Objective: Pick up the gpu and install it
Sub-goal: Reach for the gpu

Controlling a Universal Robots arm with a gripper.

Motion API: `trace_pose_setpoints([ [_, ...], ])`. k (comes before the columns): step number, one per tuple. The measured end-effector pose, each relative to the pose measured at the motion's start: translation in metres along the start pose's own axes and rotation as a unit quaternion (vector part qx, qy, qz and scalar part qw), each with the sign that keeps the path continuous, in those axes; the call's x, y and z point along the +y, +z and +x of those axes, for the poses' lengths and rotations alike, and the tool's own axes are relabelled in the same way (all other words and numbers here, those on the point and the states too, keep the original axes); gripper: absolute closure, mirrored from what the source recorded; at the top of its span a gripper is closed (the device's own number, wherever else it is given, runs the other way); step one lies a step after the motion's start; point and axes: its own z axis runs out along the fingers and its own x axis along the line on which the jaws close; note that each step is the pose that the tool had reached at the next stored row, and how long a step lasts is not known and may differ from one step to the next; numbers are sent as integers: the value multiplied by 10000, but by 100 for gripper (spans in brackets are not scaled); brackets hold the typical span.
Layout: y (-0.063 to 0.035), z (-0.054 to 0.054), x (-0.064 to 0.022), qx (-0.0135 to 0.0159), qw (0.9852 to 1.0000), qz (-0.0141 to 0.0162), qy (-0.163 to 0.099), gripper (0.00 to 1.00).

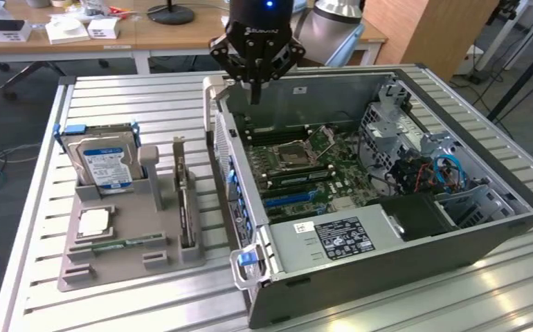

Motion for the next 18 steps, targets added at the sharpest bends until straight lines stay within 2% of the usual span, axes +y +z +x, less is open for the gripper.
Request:
trace_pose_setpoints([
  [6, 2, 263, -21, 0, 10000, 0, 5, 90],
  [18, 14, 677, -55, -1, 10000, 1, 26, 90],
])
